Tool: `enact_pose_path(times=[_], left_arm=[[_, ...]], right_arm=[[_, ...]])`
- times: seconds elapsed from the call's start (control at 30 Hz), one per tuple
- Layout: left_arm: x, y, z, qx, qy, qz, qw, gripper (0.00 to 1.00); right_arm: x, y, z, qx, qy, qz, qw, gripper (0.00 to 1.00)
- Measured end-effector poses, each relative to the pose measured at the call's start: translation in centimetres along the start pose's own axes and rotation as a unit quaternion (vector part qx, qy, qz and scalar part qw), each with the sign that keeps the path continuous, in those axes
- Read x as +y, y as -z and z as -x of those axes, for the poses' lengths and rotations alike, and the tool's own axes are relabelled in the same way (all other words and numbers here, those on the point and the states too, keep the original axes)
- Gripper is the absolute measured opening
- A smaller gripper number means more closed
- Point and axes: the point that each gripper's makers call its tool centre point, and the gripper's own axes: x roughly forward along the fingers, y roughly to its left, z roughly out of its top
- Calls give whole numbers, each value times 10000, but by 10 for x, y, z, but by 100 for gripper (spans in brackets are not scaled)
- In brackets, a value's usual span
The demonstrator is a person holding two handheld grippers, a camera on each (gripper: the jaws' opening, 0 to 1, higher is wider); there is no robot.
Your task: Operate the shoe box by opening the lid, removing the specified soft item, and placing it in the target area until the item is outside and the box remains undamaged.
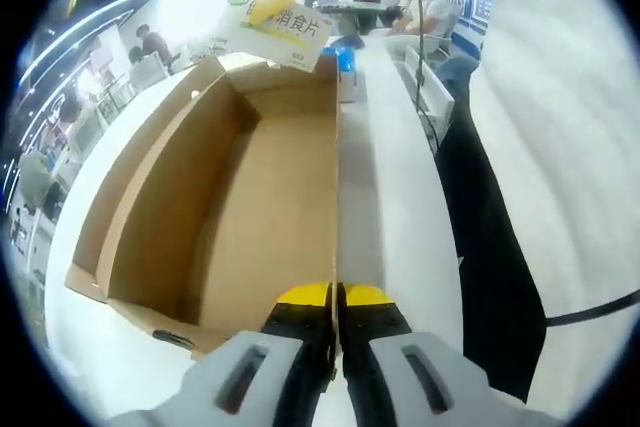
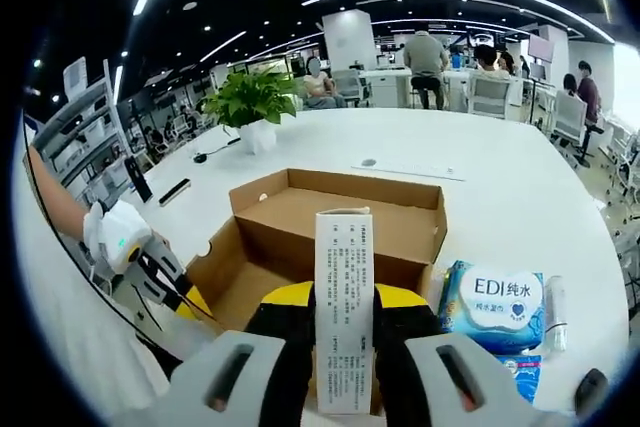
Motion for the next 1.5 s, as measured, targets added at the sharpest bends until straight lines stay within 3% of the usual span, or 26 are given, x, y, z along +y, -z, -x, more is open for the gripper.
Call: enact_pose_path(times=[0.07, 0.1, 0.17, 0.27, 0.5, 0.6, 0.77, 1.5], left_arm=[[0, 0, 0, -2, -10, -2, 10000, 1], [0, 0, 0, -7, -28, -4, 10000, 1], [0, 0, 0, -6, -18, -12, 10000, 1], [1, 0, 1, -24, -2, -33, 10000, 1], [1, 0, 1, -22, -2, -38, 10000, 1], [0, 0, 1, -10, -7, -16, 10000, 1], [2, -1, 2, -5, 7, 1, 10000, 1], [2, -2, 2, -6, 19, 0, 10000, 1]], right_arm=[[1, 1, 0, 19, -36, -77, 10000, 19], [3, 0, 1, -30, -83, -323, 9994, 19], [-1, 1, 6, 92, -5, -82, 9999, 19], [-19, 1, 20, 173, 286, -272, 9991, 19], [-28, 2, 36, 96, 467, -319, 9984, 19], [-42, -6, 56, 8, 632, -551, 9965, 19], [-69, -8, 87, -79, 1029, -508, 9934, 19], [-91, -1, 117, -75, 1476, -797, 9858, 19]])
